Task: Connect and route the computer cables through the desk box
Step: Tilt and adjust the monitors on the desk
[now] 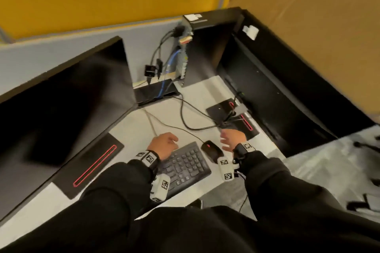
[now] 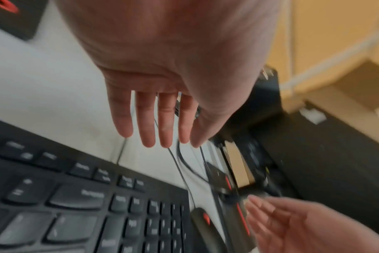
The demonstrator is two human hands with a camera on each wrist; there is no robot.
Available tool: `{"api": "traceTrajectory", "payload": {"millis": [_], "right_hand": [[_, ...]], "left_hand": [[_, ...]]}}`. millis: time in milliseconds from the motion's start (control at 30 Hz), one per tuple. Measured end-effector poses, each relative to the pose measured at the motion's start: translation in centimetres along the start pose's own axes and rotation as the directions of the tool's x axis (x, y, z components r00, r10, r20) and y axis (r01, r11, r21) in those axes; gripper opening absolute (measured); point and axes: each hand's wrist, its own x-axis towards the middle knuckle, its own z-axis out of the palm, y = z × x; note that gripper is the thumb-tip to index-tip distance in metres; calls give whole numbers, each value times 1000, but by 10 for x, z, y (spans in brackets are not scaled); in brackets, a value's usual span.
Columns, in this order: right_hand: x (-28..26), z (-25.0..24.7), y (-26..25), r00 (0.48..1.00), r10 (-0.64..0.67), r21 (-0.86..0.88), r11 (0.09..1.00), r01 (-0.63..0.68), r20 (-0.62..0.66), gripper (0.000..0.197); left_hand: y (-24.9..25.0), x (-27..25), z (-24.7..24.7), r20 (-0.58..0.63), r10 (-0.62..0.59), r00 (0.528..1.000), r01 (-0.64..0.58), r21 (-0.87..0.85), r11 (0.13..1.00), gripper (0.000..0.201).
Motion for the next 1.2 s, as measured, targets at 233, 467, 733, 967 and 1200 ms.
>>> {"api": "traceTrajectory", "payload": {"millis": [233,467,733,967,1200], "right_hand": [[4,-125,54,974,110,319,947,-42,-200,15],[23,-204,70,975,172,868,495,38,-141,57],[14,-187,55,998,-1,733,678,52,-70,52],[16,-140,91,993,35,378,926,10,-111,34],[-2,-104,58,954,-96,161,986,52,284,64]], "left_hand": [[62,22,82,162,112,981,-139,169,976,17],[108,39,146,261,137,956,-186,173,967,40],[168,36,183,532,52,845,122,-287,950,51],[161,40,175,576,4,817,335,-482,810,80],[111,37,130,582,-50,812,463,-589,663,80]]}}
